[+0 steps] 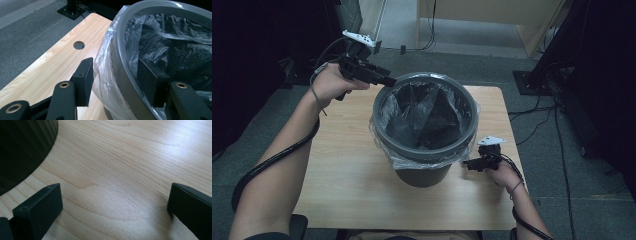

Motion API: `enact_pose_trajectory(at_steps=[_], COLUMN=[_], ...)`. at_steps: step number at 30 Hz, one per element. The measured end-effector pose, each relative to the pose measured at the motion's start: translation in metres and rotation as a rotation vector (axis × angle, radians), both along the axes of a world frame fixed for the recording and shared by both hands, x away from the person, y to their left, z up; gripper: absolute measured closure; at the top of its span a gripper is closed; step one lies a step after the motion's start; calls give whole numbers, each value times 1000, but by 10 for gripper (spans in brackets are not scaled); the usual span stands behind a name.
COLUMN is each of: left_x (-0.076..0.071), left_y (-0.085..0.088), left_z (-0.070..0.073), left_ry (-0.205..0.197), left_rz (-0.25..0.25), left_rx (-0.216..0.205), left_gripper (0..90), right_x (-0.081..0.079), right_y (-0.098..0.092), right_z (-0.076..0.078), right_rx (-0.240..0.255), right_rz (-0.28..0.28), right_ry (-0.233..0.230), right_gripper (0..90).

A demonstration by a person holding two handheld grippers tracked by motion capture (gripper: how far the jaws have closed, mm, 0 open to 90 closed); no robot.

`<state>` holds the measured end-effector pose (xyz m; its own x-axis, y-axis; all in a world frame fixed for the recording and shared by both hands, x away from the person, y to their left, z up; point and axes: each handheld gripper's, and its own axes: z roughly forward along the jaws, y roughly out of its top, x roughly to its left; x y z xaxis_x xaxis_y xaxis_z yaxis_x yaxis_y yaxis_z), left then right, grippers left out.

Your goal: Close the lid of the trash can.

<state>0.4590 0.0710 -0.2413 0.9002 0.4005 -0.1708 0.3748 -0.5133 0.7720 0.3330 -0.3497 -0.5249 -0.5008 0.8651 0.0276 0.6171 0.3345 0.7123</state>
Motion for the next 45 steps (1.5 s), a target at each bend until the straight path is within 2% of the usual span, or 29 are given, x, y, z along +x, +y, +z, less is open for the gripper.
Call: enact_pose_trajectory(at_steps=[9,16,21,25,36,41,45], left_x=[-2,-3,-4,-9,-13,-16,-18], left_y=[14,28,38,44,56,62,65], left_z=[5,3,-3,-8,-26,-37,-44], left_ry=[-7,-8,-5,-40,-25,-39,-26], left_rz=[23,52,72,73,102,121,129], left_rx=[-30,-24,-24,-38,-15,-12,1], left_gripper=[454,456,455,455,433,410,399], right_x=[0,0,0,0,0,0,0], right_y=[0,0,0,0,0,0,0], right_z=[0,0,0,0,0,0,0], right_rx=[0,0,0,0,0,0,0], right_rz=[0,0,0,0,0,0,0], right_ry=[0,0,0,1,1,1,1], right_gripper=[0,0,0,0,0,0,0])
